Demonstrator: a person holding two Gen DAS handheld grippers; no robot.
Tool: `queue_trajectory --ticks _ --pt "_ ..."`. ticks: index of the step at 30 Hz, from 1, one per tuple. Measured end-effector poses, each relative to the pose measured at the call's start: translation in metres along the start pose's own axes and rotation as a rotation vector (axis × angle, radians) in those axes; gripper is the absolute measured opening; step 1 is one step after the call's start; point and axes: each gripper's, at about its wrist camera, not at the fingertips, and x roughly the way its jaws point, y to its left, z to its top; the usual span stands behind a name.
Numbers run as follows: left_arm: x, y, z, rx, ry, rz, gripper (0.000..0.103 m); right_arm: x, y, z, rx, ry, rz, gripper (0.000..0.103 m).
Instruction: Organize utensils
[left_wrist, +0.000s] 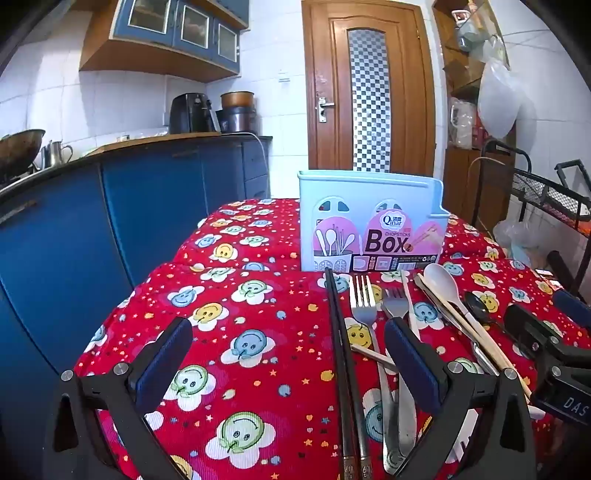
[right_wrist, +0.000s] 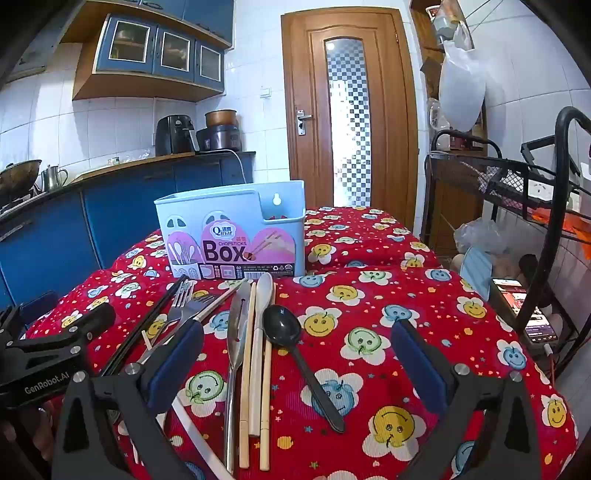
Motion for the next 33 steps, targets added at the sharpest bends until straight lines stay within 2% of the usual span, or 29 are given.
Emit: queue_trajectory --ticks 33 --pt "0.0 -0.0004 0.0 0.0 0.002 0.001 0.103 0.0002 -0.0004 -0.0001 0.003 -0.001 0.001 0.103"
